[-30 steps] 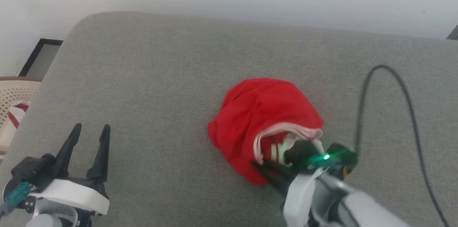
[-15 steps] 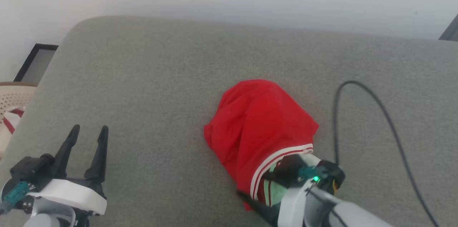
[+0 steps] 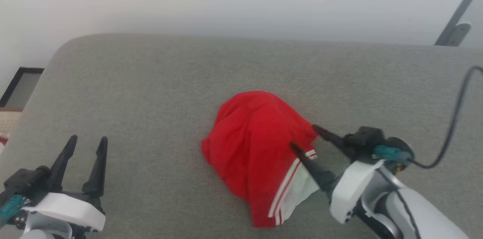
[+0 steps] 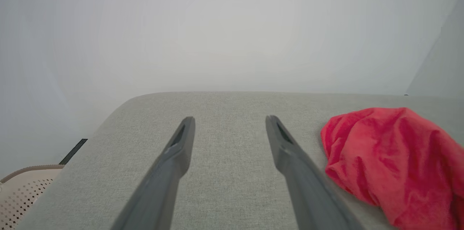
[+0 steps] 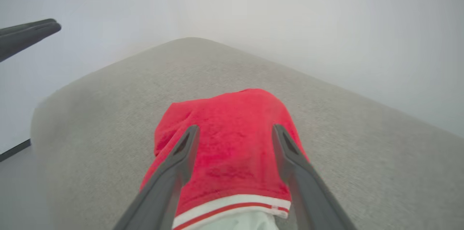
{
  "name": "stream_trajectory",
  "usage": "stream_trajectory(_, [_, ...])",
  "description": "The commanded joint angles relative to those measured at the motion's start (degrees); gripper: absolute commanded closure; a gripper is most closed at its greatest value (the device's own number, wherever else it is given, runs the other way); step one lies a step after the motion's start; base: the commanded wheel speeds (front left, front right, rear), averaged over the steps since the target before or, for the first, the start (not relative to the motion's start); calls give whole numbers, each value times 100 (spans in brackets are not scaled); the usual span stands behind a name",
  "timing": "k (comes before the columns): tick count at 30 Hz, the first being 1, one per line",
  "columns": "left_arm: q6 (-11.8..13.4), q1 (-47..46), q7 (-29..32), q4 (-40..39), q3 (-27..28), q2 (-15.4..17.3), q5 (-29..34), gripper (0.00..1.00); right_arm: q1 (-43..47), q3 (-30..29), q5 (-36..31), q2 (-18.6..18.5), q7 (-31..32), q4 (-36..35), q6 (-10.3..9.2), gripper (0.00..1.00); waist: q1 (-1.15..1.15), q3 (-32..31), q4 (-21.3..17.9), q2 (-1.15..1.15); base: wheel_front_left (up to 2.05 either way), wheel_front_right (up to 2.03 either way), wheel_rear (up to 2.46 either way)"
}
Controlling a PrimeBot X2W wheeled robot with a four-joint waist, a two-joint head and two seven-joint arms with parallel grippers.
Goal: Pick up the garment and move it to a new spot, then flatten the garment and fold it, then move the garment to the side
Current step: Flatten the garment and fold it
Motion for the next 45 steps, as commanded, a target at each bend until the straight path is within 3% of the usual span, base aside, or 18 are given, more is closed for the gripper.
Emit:
stream_trajectory(1, [-14, 34, -26, -17, 1, 17, 34, 0, 70, -23, -18, 32, -41, -11, -2, 0, 0, -30, -36, 0, 0, 0, 0])
stream_trajectory(7, [8, 117, 18, -74, 0, 100, 3, 0, 451, -701, -270, 186, -94, 27, -2, 0, 0, -128, -214, 0, 0, 0, 0])
stream_trajectory(15, [35, 221, 87, -153, -25, 143, -50, 0, 961, -1049, -271, 429, 378, 357, -2, 0, 0, -215, -325, 0, 0, 0, 0])
stream_trajectory(32, [116, 61, 183, -244, -240, 83, 0, 0, 355, -765, -357, 721, 1347, 1745, -1, 0, 0, -30, 66, 0, 0, 0, 0])
stream_trajectory(42, [122, -114, 116, -185, -354, -42, 4, 0, -218, -364, -517, 839, 2282, 2644, -1, 0, 0, 195, 299, 0, 0, 0, 0])
stream_trajectory(43, [121, -129, 115, -175, -362, -53, 4, 0, -269, -302, -538, 844, 2348, 2717, -1, 51, 0, 215, 311, 0, 0, 0, 0])
stream_trajectory(44, [121, -129, 115, -175, -362, -53, 4, 0, -269, -302, -538, 844, 2348, 2717, -1, 51, 0, 215, 311, 0, 0, 0, 0])
stream_trajectory(45, [121, -141, 107, -161, -371, -67, 9, 0, -316, -219, -554, 837, 2414, 2779, -1, 100, 0, 233, 324, 0, 0, 0, 0])
